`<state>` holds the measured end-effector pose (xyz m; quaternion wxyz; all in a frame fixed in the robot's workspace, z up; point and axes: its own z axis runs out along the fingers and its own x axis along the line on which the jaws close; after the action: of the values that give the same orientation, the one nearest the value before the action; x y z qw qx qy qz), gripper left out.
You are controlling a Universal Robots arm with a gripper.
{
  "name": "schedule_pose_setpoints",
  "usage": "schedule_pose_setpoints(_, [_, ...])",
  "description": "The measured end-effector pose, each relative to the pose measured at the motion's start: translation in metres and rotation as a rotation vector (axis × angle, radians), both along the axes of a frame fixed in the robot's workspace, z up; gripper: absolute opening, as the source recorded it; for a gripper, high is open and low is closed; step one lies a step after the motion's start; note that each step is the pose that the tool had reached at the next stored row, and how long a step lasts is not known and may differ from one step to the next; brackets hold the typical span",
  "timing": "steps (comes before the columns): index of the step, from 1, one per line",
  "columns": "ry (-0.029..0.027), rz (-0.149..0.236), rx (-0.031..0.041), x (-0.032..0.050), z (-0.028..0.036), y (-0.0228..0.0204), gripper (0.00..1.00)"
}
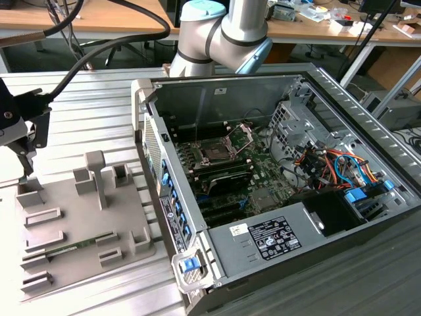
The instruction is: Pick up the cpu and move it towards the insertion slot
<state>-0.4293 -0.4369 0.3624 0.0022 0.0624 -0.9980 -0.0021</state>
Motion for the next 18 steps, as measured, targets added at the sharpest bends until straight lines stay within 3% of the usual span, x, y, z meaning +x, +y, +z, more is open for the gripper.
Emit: schedule_pose_setpoints(18, [0.0,0.0,-0.0001,0.0,0.0064,0.0,0.55])
